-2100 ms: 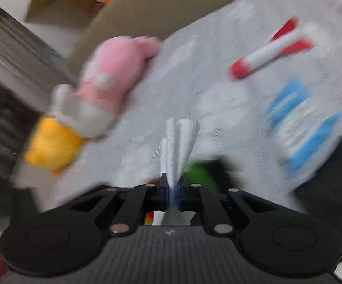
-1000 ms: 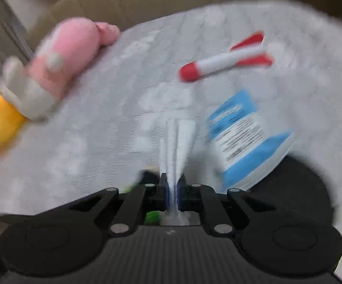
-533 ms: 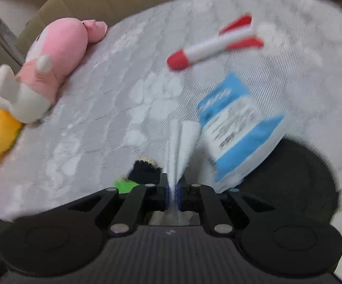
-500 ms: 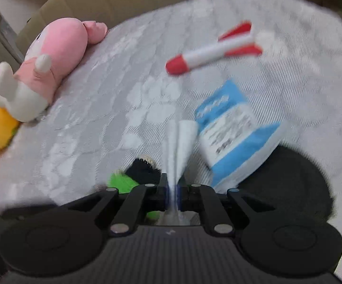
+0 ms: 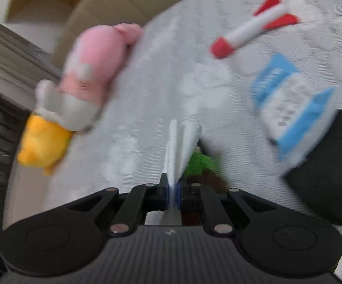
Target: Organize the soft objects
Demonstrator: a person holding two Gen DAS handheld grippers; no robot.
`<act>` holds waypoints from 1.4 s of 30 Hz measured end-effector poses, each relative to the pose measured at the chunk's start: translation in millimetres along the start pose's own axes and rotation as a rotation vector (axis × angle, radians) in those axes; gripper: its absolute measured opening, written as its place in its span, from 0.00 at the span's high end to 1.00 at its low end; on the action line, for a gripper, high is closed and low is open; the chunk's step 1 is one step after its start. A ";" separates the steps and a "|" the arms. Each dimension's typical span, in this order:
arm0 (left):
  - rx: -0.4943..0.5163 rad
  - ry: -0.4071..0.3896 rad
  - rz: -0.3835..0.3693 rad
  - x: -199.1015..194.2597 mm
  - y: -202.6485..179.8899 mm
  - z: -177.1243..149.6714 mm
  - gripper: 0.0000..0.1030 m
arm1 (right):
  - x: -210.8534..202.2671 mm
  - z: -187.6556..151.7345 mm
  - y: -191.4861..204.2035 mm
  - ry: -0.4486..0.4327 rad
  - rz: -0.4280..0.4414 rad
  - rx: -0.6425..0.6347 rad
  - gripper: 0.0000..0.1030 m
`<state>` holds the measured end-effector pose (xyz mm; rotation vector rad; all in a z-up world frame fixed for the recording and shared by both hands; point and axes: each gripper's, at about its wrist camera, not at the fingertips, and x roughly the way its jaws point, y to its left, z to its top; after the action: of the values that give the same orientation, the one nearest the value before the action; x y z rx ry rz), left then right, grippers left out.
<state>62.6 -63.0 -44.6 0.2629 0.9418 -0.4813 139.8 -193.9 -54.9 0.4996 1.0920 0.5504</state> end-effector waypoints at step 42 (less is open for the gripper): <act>-0.161 0.190 -0.005 26.3 51.0 3.2 0.13 | 17.6 8.2 -1.9 0.031 -0.153 -0.072 0.90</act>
<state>103.5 -27.6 -64.1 0.1619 1.1609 -0.3869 153.9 -185.0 -65.0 0.3429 1.1260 0.4626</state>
